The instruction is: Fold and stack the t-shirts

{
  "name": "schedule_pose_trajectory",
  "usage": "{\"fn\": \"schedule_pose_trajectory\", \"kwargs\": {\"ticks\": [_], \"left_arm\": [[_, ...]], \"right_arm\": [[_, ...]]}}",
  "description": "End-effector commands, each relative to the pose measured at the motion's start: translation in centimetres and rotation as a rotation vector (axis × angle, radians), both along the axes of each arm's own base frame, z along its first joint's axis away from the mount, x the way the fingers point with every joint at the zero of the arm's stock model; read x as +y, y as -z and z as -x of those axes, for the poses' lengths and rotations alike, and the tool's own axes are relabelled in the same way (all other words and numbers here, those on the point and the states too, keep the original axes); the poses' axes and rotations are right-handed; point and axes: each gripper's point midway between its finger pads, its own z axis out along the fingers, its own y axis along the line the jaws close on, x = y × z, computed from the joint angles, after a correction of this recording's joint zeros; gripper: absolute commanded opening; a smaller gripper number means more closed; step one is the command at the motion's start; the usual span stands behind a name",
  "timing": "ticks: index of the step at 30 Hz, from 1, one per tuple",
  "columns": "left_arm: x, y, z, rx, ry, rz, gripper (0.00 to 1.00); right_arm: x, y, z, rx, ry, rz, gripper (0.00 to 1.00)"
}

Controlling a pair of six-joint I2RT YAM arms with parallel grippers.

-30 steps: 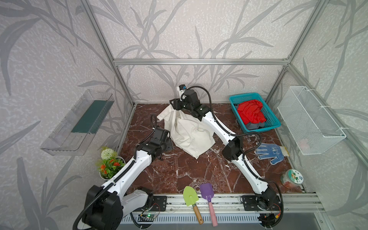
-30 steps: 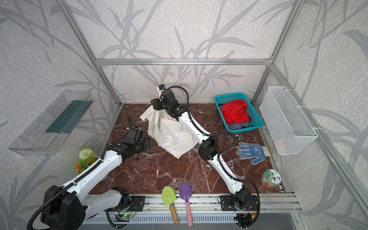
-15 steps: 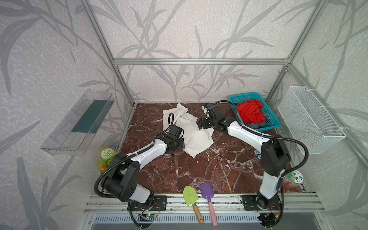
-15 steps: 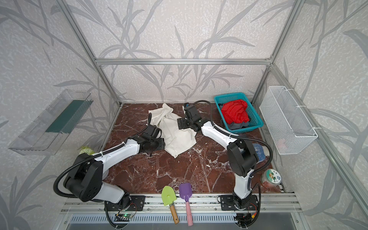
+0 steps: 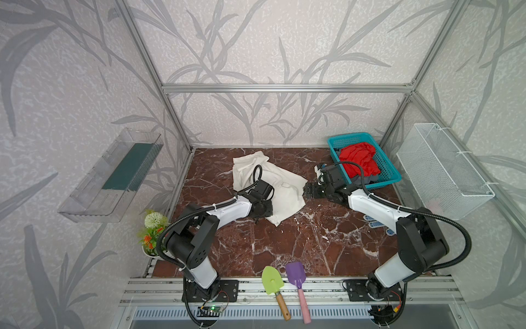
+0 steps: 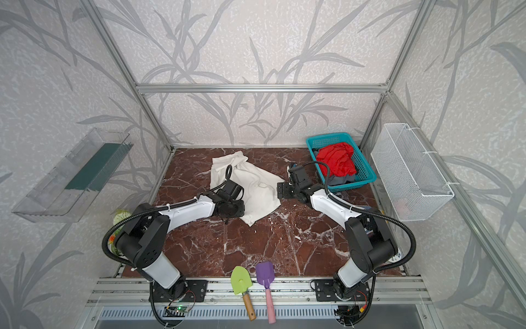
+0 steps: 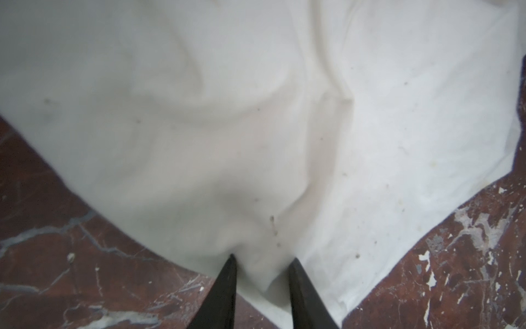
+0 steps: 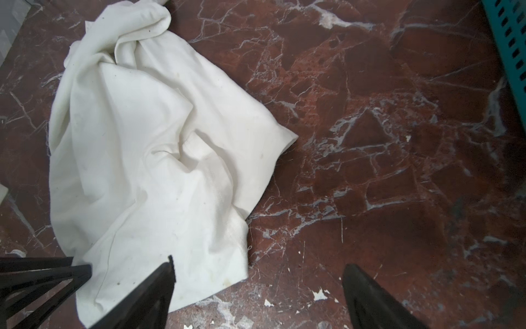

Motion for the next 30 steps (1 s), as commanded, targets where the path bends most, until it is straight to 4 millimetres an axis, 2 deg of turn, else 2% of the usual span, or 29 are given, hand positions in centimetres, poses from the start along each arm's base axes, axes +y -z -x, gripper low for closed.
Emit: {"fn": "schedule_pose_trajectory", "kwargs": {"ticks": [1,2,4,8,13,15,18,23,25,27,28,30], "left_arm": [[0.0,-1.4,-0.3,-0.019,-0.011,0.004,0.13],[0.1,-1.9,-0.3,-0.026,-0.009,0.003,0.06],[0.4,-2.9,-0.1,-0.045,-0.006,-0.005,0.00],[1.4,-5.3,0.0,-0.107,-0.009,-0.020,0.00],[1.9,-7.2,0.4,-0.140,-0.012,-0.020,0.00],[2.1,-8.6,0.6,-0.166,-0.010,-0.008,0.00],[3.2,-12.0,0.9,-0.235,-0.018,-0.023,0.00],[9.9,-18.1,1.6,-0.397,-0.190,-0.240,0.00],[12.3,-19.4,2.0,-0.450,-0.253,-0.300,0.00],[14.9,-19.5,2.6,-0.448,-0.323,-0.328,0.00],[15.8,-19.1,2.8,-0.431,-0.345,-0.330,0.00],[16.7,-18.1,3.2,-0.399,-0.364,-0.322,0.00]], "right_arm": [[0.2,-1.6,-0.4,-0.038,-0.007,-0.037,0.92],[0.2,-1.5,-0.4,-0.037,-0.006,-0.035,0.92],[0.2,-1.4,-0.5,-0.037,-0.003,-0.030,0.92],[0.4,-0.8,-0.7,-0.024,-0.008,-0.032,0.92],[0.8,-0.5,-0.9,-0.020,-0.010,-0.047,0.92],[0.8,-0.3,-1.0,-0.017,-0.011,-0.045,0.92],[1.2,-0.1,-1.1,-0.002,-0.025,-0.055,0.91],[2.5,0.7,-0.5,0.046,-0.068,-0.081,0.88],[2.9,1.2,-0.3,0.055,-0.083,-0.074,0.88],[3.6,1.8,-0.2,0.073,-0.101,-0.067,0.88],[4.0,2.7,-0.1,0.097,-0.112,-0.055,0.87],[5.0,3.6,0.2,0.129,-0.142,-0.040,0.84]]}}
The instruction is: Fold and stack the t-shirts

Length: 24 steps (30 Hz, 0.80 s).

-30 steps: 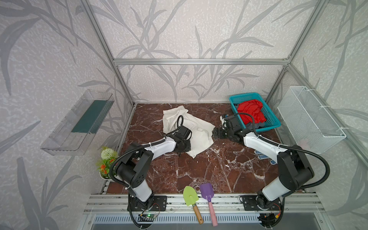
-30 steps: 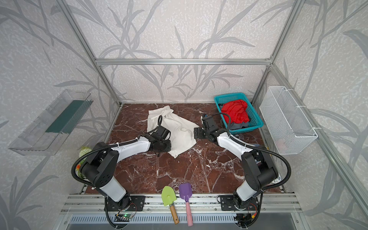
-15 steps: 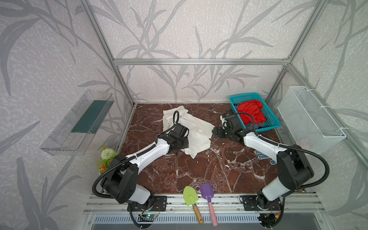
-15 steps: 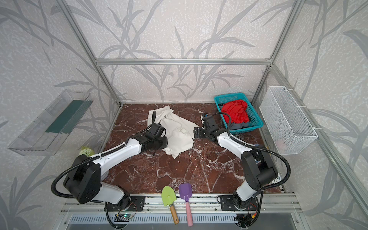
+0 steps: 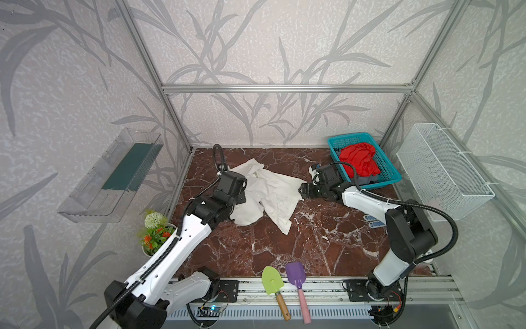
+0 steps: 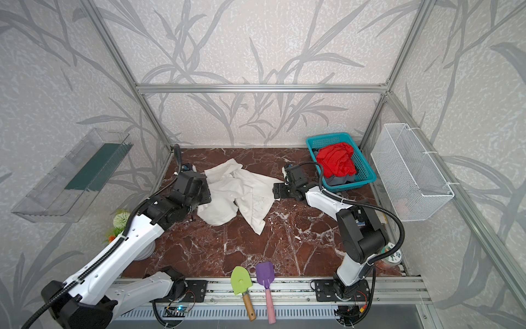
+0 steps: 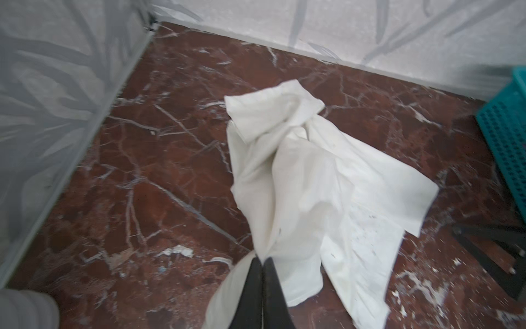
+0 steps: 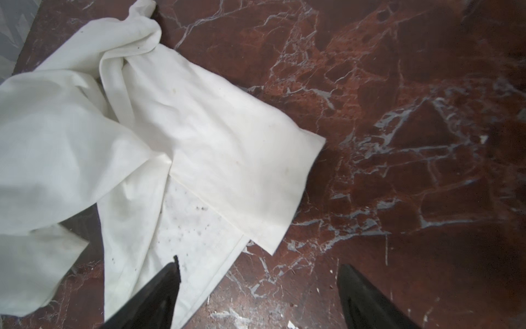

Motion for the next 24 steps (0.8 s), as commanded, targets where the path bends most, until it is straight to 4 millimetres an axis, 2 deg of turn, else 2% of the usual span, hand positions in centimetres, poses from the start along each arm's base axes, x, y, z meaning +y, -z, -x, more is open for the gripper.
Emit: {"fn": "schedule_pose_trajectory", "kwargs": {"ticks": [1,6,15,20,24], "left_arm": [[3.5,2.9,1.5,0.093,-0.095,-0.092,0.00],[3.5,4.5,2.1,0.117,-0.097,-0.059,0.00],[3.4,5.3,2.5,0.125,-0.085,-0.051,0.00],[3.0,5.7,2.4,0.129,-0.072,-0.036,0.00],[2.8,5.8,2.3,0.132,-0.063,-0.029,0.00]], "right_arm": [[1.9,1.7,0.8,0.069,-0.061,0.030,0.83],[2.6,4.1,0.9,0.137,-0.066,0.098,0.74],[1.4,6.7,0.5,0.187,-0.021,0.184,0.57],[0.8,7.7,0.8,0.210,0.000,0.209,0.55],[0.8,8.1,0.6,0.219,0.005,0.208,0.37]]}}
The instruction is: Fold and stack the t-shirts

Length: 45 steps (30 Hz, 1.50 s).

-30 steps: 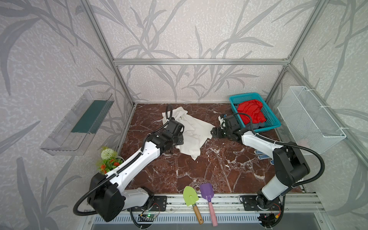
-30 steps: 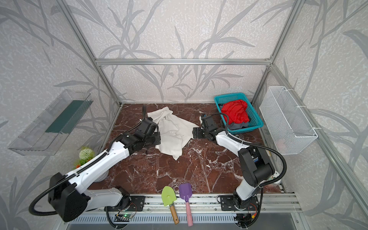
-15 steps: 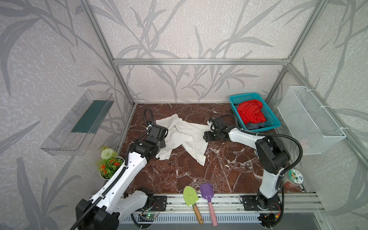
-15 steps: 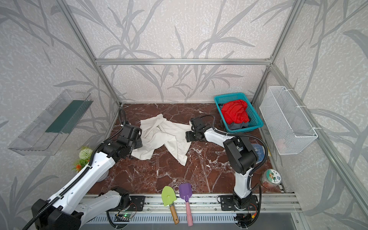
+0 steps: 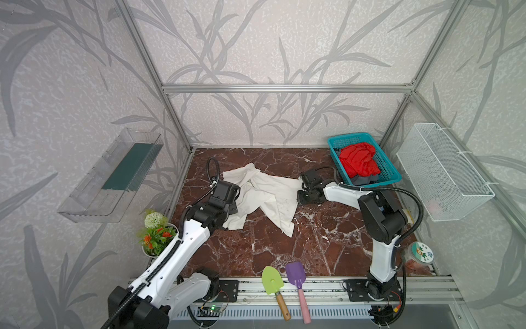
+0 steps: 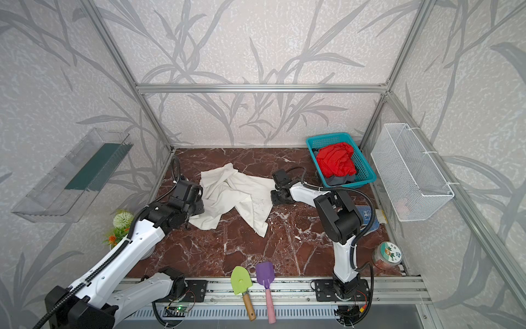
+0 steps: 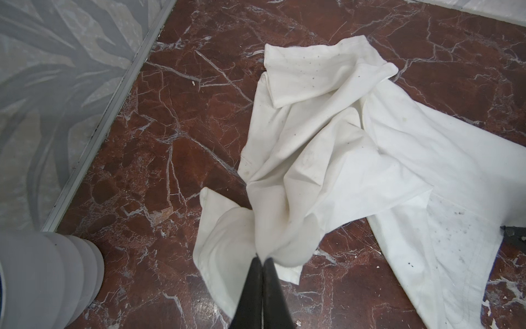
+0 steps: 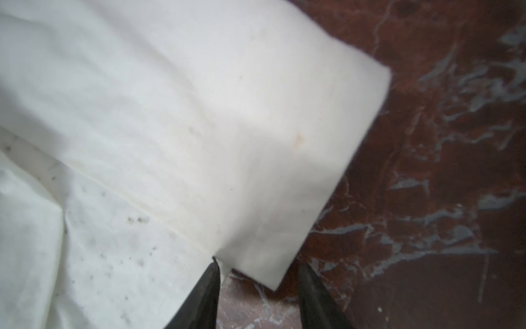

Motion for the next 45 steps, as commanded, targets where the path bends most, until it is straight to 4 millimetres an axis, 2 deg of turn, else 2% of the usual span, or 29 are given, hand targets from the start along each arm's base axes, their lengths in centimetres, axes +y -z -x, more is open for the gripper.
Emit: {"fn": "schedule_pose_trajectory", "kwargs": {"ticks": [1,5,9,12,16,20,22,25,28,33,36,40,45], "left_arm": [[0.1,-0.2,0.0,-0.015,-0.010,0.015,0.00],[0.1,-0.3,0.0,-0.019,-0.010,0.014,0.00],[-0.1,-0.1,-0.2,-0.017,-0.001,0.016,0.00],[-0.3,0.0,-0.4,-0.013,0.006,0.015,0.00],[-1.4,0.0,-1.1,-0.020,0.057,0.048,0.00],[-4.4,-0.2,-2.7,-0.041,0.169,0.142,0.00],[-5.5,0.0,-3.7,-0.051,0.199,0.175,0.00],[-6.7,0.5,-6.1,-0.044,0.214,0.180,0.00],[-8.0,1.4,-9.2,0.014,0.249,0.139,0.00],[-6.3,2.2,-14.6,0.151,0.168,-0.108,0.00],[-5.3,3.5,-16.5,0.199,0.137,-0.153,0.00],[-3.9,5.6,-17.5,0.230,0.084,-0.129,0.00],[-2.9,6.7,-16.5,0.235,0.047,-0.060,0.00]], "right_arm": [[-0.5,1.0,0.1,0.034,0.021,0.026,0.34],[-0.6,0.7,-0.2,0.026,0.019,0.028,0.21],[-0.8,0.0,-0.5,0.010,0.013,0.025,0.00],[-1.9,-1.6,-0.8,0.010,0.038,0.024,0.00],[-4.4,-6.3,-0.7,-0.051,0.073,0.007,0.00],[-8.1,-11.6,-0.3,-0.126,0.135,0.016,0.00],[-10.1,-13.2,-0.2,-0.163,0.181,0.013,0.00],[-12.4,-14.6,-0.3,-0.234,0.211,-0.002,0.00],[-13.9,-14.4,-0.4,-0.225,0.237,0.000,0.00],[-14.2,-14.2,-0.9,-0.216,0.241,-0.002,0.00],[-14.3,-14.3,-1.3,-0.231,0.247,-0.002,0.00],[-13.8,-14.8,-2.9,-0.251,0.243,-0.021,0.00],[-12.5,-17.4,-7.5,-0.322,0.236,-0.045,0.00]]}}
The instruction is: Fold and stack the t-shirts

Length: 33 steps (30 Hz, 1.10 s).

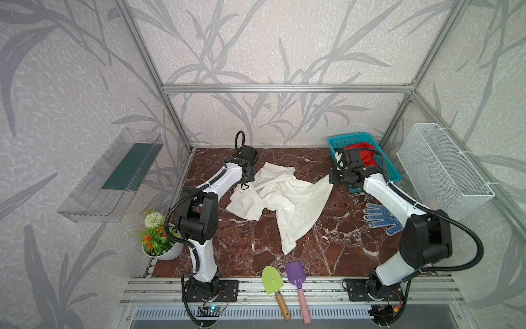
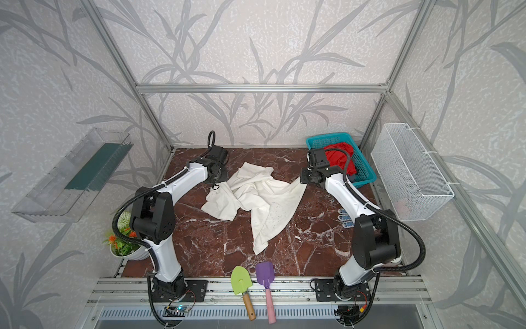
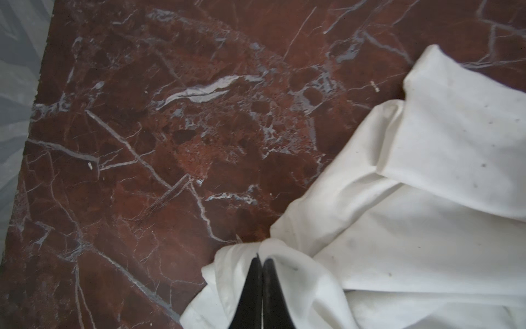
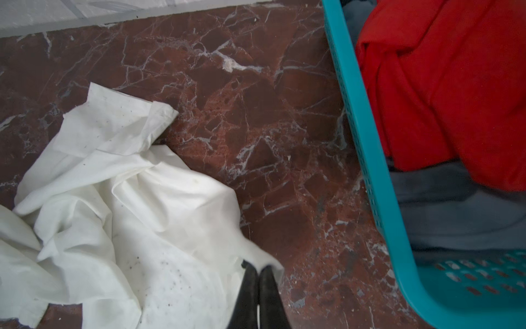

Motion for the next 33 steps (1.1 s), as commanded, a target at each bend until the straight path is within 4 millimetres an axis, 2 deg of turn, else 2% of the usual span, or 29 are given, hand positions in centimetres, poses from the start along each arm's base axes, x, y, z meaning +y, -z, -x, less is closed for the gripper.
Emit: {"fn": "schedule_pose_trajectory", "kwargs": {"ticks": [1,4,8,9,10,11,12,14,15,17,20,23,25,27,29,30,32,33], "left_arm": [[0.9,-0.5,1.1,-0.006,-0.033,0.017,0.00],[0.9,-0.3,1.4,-0.005,-0.034,0.034,0.00],[0.6,-0.2,0.9,-0.003,-0.029,0.053,0.00],[0.6,-0.1,0.6,-0.004,-0.029,0.053,0.00],[0.5,0.0,0.4,-0.005,-0.029,0.054,0.00],[0.5,0.0,0.2,-0.006,-0.030,0.059,0.00],[0.5,0.1,0.0,-0.002,-0.029,0.062,0.00],[0.3,0.5,-0.1,0.008,-0.018,0.070,0.00],[0.3,0.8,-0.1,0.013,-0.015,0.067,0.00],[0.1,1.4,0.0,0.025,0.002,0.071,0.00],[0.0,1.7,0.5,0.049,0.035,0.063,0.00],[-1.2,0.8,0.4,0.040,0.055,0.138,0.00],[-1.4,-0.2,0.2,0.036,0.061,0.147,0.00],[-1.6,-0.7,0.2,0.061,0.095,0.144,0.00],[-1.4,-0.5,0.3,0.090,0.107,0.118,0.00],[-1.1,-0.4,0.4,0.096,0.107,0.101,0.07],[-0.3,0.1,0.7,0.106,0.097,0.058,0.30],[0.2,0.1,0.9,0.108,0.088,0.033,0.38]], "right_arm": [[0.7,-2.7,-4.1,-0.096,-0.006,-0.016,0.00],[1.2,-4.7,-8.1,-0.173,0.010,-0.017,0.00],[2.2,-6.2,-13.5,-0.242,-0.004,-0.021,0.00],[2.6,-6.7,-14.6,-0.264,-0.019,-0.023,0.03],[2.9,-6.9,-15.3,-0.272,-0.032,-0.025,0.20],[3.4,-7.4,-15.8,-0.274,-0.053,-0.035,0.44],[4.0,-7.6,-15.7,-0.259,-0.079,-0.047,0.61],[4.6,-7.8,-14.4,-0.210,-0.102,-0.055,0.79],[4.8,-7.4,-13.3,-0.181,-0.105,-0.043,0.82],[5.6,-6.4,-10.4,-0.137,-0.114,-0.023,0.83],[6.4,-2.5,-4.1,-0.062,-0.114,-0.004,0.83],[6.5,0.2,1.3,-0.060,-0.095,-0.057,0.83],[6.9,1.5,3.8,-0.032,-0.124,-0.084,0.81],[6.8,2.2,4.8,-0.008,-0.185,-0.019,0.80],[6.7,2.3,4.5,0.011,-0.215,0.027,0.79],[6.9,2.3,4.3,0.017,-0.222,0.020,0.79],[8.2,2.1,4.0,0.018,-0.250,-0.039,0.78],[8.7,2.1,3.9,0.023,-0.257,-0.059,0.78]]}}
